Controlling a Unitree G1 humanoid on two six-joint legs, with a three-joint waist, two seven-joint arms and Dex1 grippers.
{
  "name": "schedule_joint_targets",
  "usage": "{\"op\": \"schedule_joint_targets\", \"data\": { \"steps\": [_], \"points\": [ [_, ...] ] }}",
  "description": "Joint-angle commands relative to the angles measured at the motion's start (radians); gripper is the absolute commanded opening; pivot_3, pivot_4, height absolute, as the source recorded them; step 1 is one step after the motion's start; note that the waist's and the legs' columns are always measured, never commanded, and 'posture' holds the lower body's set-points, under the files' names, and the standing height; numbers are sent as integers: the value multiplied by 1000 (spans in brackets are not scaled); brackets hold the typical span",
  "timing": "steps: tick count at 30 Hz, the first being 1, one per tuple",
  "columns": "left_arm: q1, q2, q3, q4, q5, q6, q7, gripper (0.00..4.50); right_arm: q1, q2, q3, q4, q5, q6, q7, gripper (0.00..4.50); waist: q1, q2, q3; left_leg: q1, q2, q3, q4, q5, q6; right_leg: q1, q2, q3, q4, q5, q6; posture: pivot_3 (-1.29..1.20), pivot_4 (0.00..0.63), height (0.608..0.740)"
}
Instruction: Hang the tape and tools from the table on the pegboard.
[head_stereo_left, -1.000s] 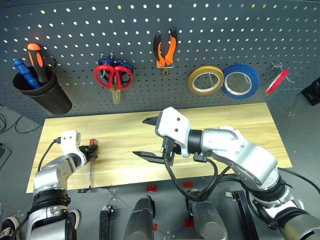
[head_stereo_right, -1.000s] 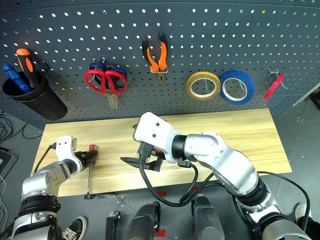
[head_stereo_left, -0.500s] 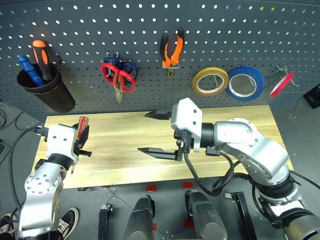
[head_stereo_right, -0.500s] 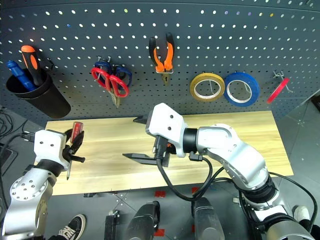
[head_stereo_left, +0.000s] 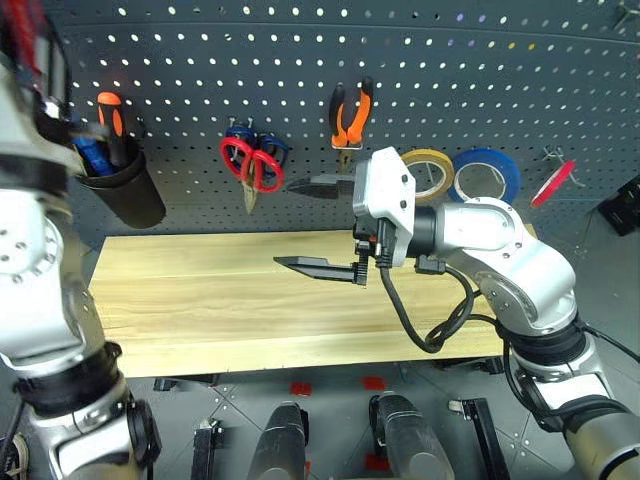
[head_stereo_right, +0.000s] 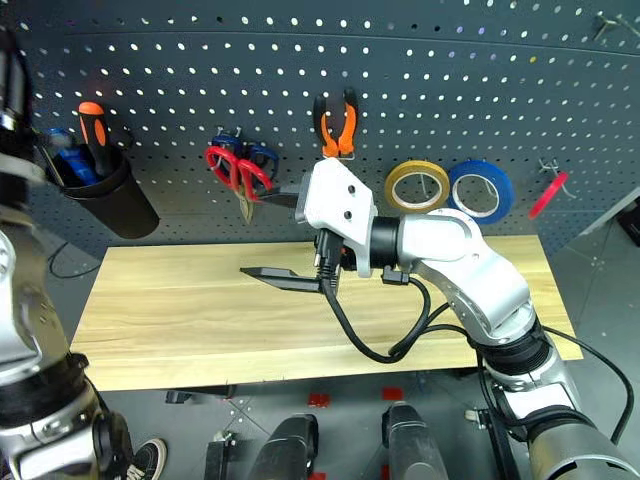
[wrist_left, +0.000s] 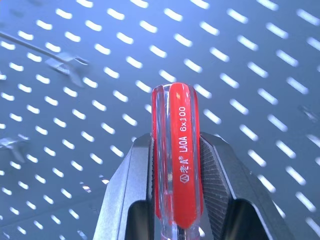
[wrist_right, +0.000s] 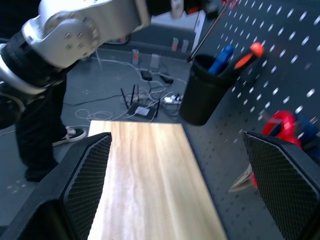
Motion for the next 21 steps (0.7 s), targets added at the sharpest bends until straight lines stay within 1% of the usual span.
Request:
{"op": "schedule_joint_targets", "data": {
  "steps": [1,3,7,12,13,14,19,21],
  "points": [
    [-90,23,26,78,-52,0,3,906,-31,15,-14,0,-18,-42,0,4500,0,0,-1,0,0,-1,0,0,-1,0,0,-1,0,0,0,-20,159,740],
    [-97,32,0,128,-28,-53,-15,906,-33,22,-9,5,-27,-47,0,4500,0,0,-4,0,0,-1,0,0,-1,0,0,0,0,0,0,-26,159,740],
    [-70,5,-21,201,-14,-131,-15,906,-30,26,-4,1,-36,-49,-2,4500,-3,0,-6,0,0,-1,1,1,-1,0,0,0,0,0,0,-42,161,740],
    [10,-28,-8,180,-14,-164,4,906,-19,14,-8,-10,-40,-40,-3,4500,-10,-1,-7,0,0,-1,1,1,-1,0,-1,0,1,0,0,-51,163,740],
    [20,-29,-5,174,-14,-169,9,1635,-17,13,-9,-11,-41,-39,-3,4500,-13,-1,-7,0,0,-1,1,1,-1,-1,-1,0,1,0,0,-51,163,740],
    [27,-31,0,169,-15,-170,17,1872,-16,11,-9,-11,-41,-39,-3,4500,-16,-1,-7,0,0,-1,1,1,-1,-1,-1,0,1,0,0,-51,163,740],
    [46,-27,15,130,-6,-155,64,3447,-6,2,-17,-13,-41,-42,-2,4500,-19,-1,-16,0,-1,0,1,1,-1,-1,-2,0,2,0,0,-40,154,740],
    [45,-18,-17,83,3,-119,64,4046,2,-1,-27,-13,-37,-40,-7,4500,-21,-1,-23,0,-1,0,1,1,-1,-1,-2,0,2,0,0,-34,150,740]
  ]
}}
